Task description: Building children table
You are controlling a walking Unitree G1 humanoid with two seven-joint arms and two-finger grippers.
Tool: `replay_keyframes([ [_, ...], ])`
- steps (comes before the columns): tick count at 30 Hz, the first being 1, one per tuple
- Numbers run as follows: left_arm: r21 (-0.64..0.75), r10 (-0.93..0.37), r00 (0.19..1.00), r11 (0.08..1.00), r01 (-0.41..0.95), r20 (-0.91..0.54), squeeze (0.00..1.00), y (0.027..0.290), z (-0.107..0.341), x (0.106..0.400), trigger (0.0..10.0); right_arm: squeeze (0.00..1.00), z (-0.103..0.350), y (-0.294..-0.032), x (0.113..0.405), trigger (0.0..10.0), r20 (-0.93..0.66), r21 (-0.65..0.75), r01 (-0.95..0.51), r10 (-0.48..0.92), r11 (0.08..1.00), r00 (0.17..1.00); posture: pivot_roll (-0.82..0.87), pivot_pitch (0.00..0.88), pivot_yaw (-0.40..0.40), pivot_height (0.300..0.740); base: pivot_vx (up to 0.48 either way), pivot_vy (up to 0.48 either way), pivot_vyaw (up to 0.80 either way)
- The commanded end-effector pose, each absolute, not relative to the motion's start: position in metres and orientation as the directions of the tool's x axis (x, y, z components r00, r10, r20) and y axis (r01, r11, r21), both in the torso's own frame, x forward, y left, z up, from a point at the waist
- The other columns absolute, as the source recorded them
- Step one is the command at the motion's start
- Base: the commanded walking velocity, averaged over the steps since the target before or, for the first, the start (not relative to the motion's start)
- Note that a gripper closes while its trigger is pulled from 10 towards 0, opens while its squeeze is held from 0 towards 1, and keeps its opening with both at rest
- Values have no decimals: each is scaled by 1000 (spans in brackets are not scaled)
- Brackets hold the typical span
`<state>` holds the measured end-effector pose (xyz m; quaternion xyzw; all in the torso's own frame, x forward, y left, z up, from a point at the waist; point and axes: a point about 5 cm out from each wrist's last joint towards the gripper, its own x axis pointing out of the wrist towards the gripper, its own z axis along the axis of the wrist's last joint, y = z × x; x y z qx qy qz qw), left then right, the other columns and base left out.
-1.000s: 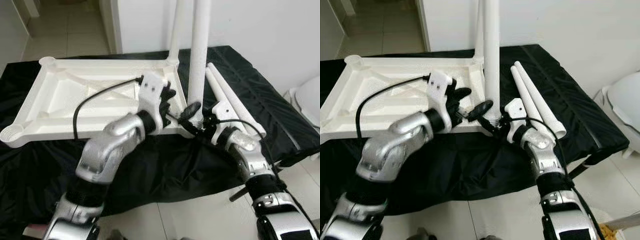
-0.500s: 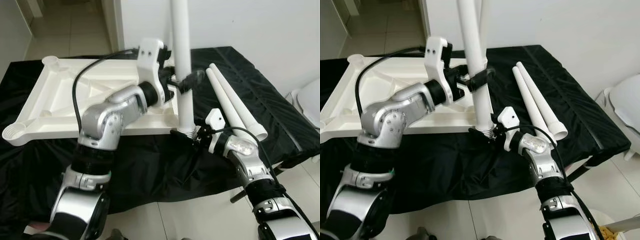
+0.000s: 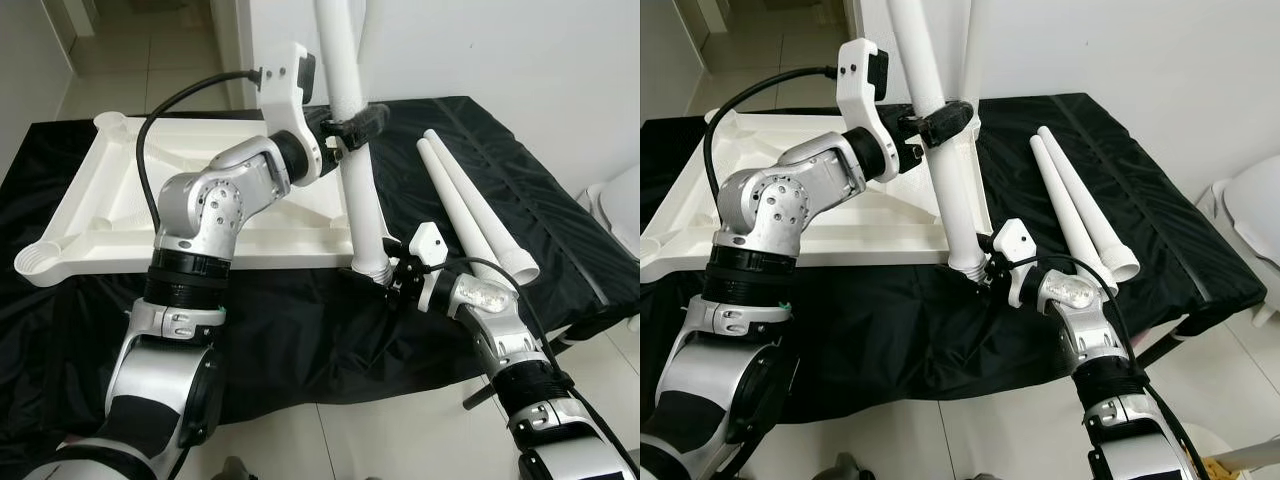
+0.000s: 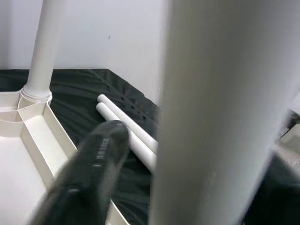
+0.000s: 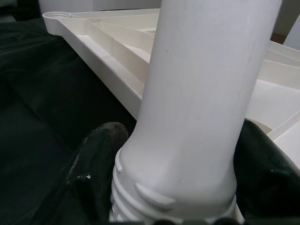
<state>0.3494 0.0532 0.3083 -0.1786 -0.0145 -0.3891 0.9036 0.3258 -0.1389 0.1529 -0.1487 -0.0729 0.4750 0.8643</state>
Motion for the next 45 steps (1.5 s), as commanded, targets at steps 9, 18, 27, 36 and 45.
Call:
replay_keyframes([
  [9,-273,-709,682,629,728,183,0,53,318,347,0,0,159,-140,333,10000,0,-323,-754,797,571,604,-33,31,1,740,0,0,0],
  [18,-254,-690,705,661,707,164,0,55,321,347,10000,290,168,-139,343,10000,32,-264,-702,733,662,679,-30,35,-4,740,0,0,0],
  [27,-154,-564,806,793,589,178,0,67,331,348,10000,1000,192,-134,354,10000,81,-221,-600,627,769,775,-31,33,-11,740,0,0,0],
  [36,-65,-457,861,874,481,224,0,65,342,340,10000,0,216,-104,358,10000,134,-306,-468,524,829,841,-27,30,-21,740,0,0,0],
  [45,-28,-368,888,920,390,276,0,59,348,333,10000,0,216,-72,352,10000,170,-344,-291,363,893,916,-7,28,-34,740,0,0,0],
])
